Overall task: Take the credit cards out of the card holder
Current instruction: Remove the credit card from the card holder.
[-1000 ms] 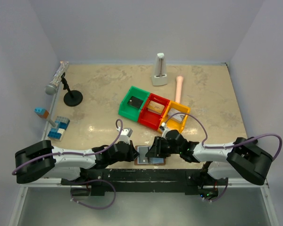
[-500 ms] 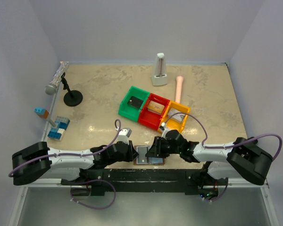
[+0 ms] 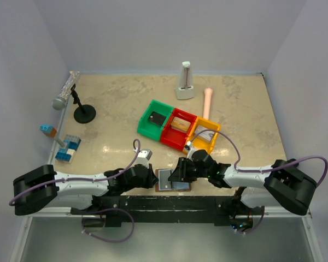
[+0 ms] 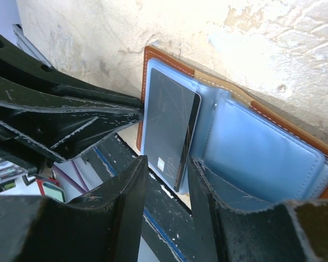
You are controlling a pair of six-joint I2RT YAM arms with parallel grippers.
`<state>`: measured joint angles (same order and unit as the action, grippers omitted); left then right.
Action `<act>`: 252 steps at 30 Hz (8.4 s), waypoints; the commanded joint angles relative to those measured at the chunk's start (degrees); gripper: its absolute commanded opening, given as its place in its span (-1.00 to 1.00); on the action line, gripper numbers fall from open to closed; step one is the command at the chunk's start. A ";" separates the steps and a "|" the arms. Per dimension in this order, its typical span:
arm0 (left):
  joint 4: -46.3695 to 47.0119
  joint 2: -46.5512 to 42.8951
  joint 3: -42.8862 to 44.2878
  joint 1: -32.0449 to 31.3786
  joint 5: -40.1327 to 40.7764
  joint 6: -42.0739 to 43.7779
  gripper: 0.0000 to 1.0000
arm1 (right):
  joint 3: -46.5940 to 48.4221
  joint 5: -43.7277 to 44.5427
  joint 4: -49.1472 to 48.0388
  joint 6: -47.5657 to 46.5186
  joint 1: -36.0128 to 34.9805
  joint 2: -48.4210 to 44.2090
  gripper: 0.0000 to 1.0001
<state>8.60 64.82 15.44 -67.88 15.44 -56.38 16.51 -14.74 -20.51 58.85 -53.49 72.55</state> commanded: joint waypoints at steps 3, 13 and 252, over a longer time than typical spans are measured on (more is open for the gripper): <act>2.47 2.24 0.47 0.20 -0.15 0.83 -0.75 | 2.21 -1.16 -1.19 -1.11 0.32 -0.31 -0.21; 3.00 3.30 0.38 0.20 -0.33 0.48 -0.81 | 1.60 0.15 0.21 -1.02 0.32 -1.18 -0.21; 3.44 -38.27 -2.17 5.12 -12.61 18.67 0.18 | 27.96 -28.23 43.10 -34.59 1.38 -16.57 -1.00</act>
<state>6.94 29.12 14.44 -64.34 13.15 -43.18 41.36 -35.14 22.31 28.21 -50.81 54.89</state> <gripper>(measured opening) 0.589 0.011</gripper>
